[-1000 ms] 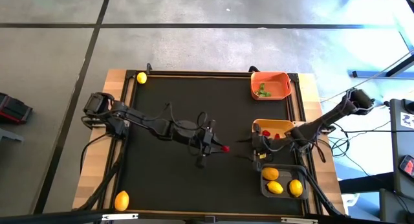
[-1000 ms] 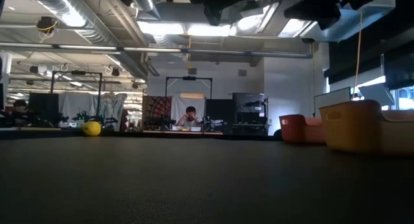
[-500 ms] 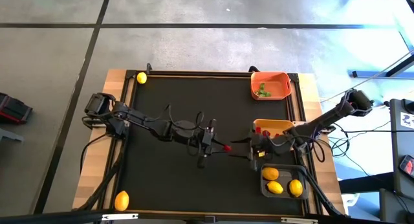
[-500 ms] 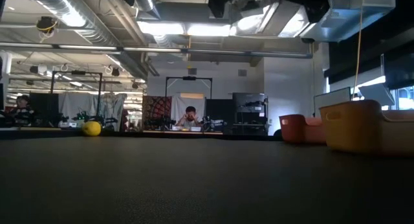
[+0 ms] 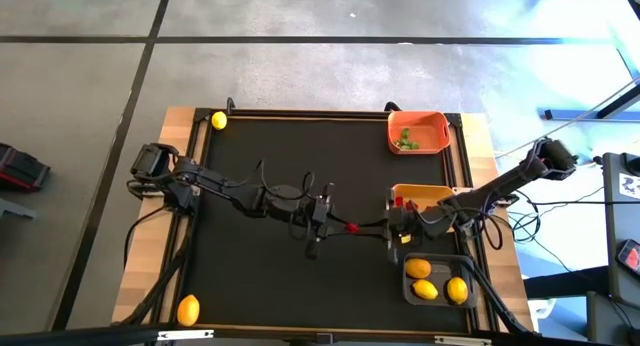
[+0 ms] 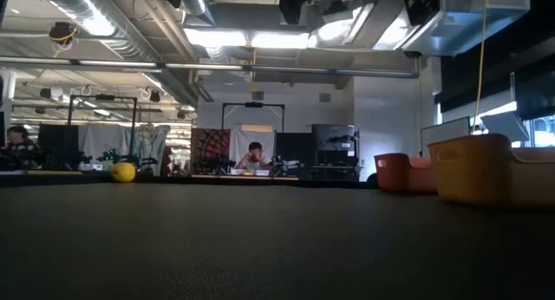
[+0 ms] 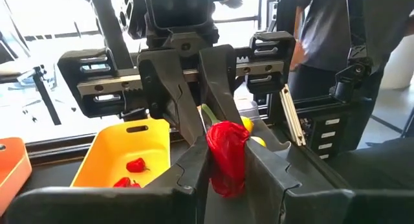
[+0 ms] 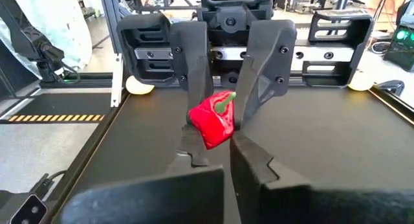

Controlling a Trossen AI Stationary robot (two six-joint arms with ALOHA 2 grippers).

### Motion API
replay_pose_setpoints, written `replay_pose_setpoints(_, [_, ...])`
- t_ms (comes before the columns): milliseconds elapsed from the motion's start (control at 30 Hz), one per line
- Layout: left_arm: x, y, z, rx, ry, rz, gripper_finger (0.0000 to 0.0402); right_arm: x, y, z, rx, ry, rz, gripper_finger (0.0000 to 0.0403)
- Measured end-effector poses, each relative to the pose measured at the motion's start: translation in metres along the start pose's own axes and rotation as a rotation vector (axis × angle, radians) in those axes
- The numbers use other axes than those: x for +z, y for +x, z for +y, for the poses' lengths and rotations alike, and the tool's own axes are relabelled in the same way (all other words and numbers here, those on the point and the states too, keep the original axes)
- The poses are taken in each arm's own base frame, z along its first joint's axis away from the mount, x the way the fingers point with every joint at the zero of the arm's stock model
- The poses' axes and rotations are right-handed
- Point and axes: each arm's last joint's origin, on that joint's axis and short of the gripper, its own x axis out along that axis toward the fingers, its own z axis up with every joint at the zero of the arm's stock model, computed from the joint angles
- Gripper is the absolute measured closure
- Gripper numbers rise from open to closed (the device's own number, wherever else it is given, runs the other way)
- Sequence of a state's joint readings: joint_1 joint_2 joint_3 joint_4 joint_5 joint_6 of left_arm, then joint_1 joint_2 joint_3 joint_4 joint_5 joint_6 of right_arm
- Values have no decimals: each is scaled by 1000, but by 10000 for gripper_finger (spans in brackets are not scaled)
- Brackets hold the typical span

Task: Sort produce into baskets
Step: Put the red chili pepper into the yellow bin

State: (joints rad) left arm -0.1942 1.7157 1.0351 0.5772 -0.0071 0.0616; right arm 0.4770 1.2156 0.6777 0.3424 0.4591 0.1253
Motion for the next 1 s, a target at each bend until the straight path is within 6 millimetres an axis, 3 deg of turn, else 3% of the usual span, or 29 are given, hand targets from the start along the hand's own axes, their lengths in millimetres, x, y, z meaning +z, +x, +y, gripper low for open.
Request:
replay_pose_setpoints(100, [0, 0, 0, -1, -4, 0, 312, 0, 0, 0, 2, -4, 1, 391])
replay_pose_setpoints(433, [0, -3, 1, -2, 0, 36, 204, -1, -2, -3, -13, -41, 25, 401])
replay_pose_setpoints(767, [11, -21, 3, 21, -27, 140, 200, 3, -28, -16, -54, -11, 123, 402])
replay_pose_setpoints(1000, [-8, -27, 7, 55, -75, 357, 202, -15, -36, -21, -62, 126, 328, 395])
